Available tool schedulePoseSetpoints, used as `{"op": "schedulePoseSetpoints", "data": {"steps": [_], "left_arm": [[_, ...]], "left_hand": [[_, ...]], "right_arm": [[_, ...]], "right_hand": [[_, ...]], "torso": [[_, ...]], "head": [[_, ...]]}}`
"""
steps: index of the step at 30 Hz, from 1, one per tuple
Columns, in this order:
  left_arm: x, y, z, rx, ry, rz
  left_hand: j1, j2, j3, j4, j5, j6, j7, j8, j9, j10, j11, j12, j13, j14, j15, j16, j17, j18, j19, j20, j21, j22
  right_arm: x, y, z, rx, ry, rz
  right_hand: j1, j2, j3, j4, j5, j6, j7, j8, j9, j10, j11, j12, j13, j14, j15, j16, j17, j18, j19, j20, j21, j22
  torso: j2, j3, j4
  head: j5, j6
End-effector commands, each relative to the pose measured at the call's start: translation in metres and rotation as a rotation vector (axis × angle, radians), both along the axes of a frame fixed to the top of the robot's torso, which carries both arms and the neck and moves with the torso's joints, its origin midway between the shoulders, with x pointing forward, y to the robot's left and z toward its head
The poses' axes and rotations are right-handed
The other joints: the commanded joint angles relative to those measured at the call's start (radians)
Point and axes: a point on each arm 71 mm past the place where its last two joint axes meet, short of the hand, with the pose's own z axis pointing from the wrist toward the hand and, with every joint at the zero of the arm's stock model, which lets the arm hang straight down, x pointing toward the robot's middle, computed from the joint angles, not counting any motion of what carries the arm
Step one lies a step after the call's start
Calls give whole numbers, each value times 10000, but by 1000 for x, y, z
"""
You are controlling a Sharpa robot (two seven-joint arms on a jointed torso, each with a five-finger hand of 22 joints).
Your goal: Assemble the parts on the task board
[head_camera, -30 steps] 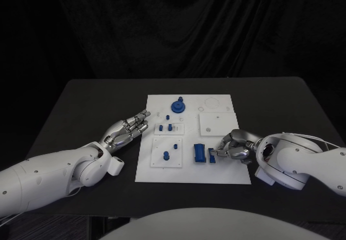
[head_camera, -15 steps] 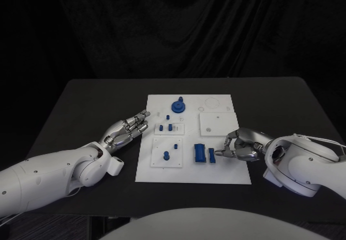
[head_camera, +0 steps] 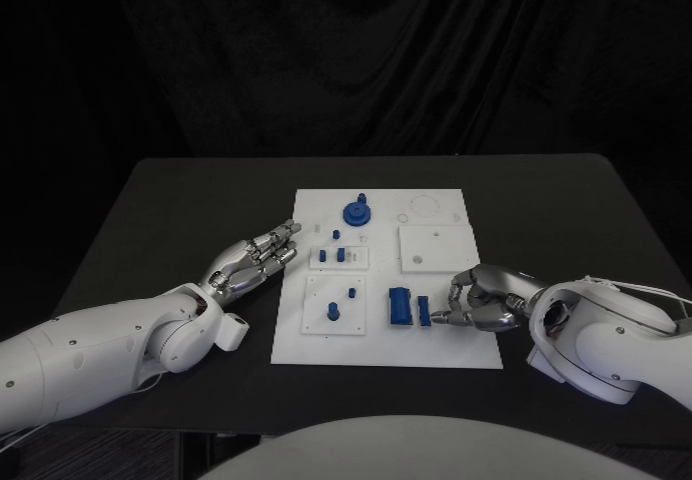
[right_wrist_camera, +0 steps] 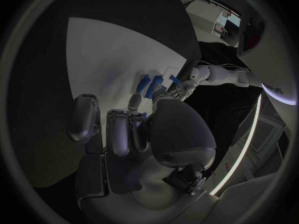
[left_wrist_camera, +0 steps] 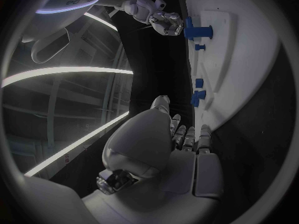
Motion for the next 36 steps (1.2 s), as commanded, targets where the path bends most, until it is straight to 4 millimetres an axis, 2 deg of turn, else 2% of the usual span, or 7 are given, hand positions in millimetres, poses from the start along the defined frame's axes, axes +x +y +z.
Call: {"op": "schedulePoseSetpoints", "data": {"steps": [1,7,16,19,36], "left_arm": [[-1,-1,8,-776,-959,-52],[-1,0,8,-766,-958,-39],[-2,1,8,-761,-936,-44],[-2,1,8,-763,-927,-51],[-2,0,8,-776,-888,-83]], "left_hand": [[90,-1,61,9,49,-27,68,-1,8,23,80,6,-12,-3,63,-36,-11,94,-6,61,-12,11],[91,-1,61,8,49,-28,68,-1,8,23,80,6,-12,-3,63,-36,-11,94,-6,61,-12,11],[108,-7,74,2,41,-70,91,-11,2,30,106,8,-11,-3,76,-36,-11,93,-6,71,-13,9],[108,-7,74,2,41,-70,91,-11,2,30,106,8,-11,-3,76,-36,-11,93,-6,71,-13,9],[110,-9,78,5,29,-68,106,-12,2,48,120,12,-6,-3,83,-36,-11,92,-5,75,-12,10]], "right_arm": [[-1,0,-3,-331,13,83],[-1,1,-5,-432,18,104],[2,5,-8,-423,-69,131],[3,6,-8,-422,-82,144],[7,9,-15,-598,97,290]], "right_hand": [[98,28,-32,-7,-58,-13,-80,54,18,1040,-80,27,2630,603,-52,58,871,-53,38,-20,50,1572],[274,-97,-80,-50,-384,44,-138,165,128,1040,-136,27,2630,638,-105,87,950,-82,107,-70,197,1610],[279,-90,-77,-41,-398,49,-143,171,135,1040,-140,27,2630,626,-108,67,898,-67,82,-74,128,1590],[273,-57,-67,-17,-393,53,-147,175,142,1040,-144,27,2630,624,-112,61,887,-64,78,-78,115,1586],[358,-16,-38,-29,-350,41,-159,175,165,1040,-156,27,2630,612,-121,39,844,-54,56,-91,61,1569]], "torso": [[-5,-2,-2],[-5,-7,14],[-1,-7,4],[-4,-6,19],[-1,-9,9]], "head": [[6,0],[0,0],[7,0],[3,0],[80,0]]}}
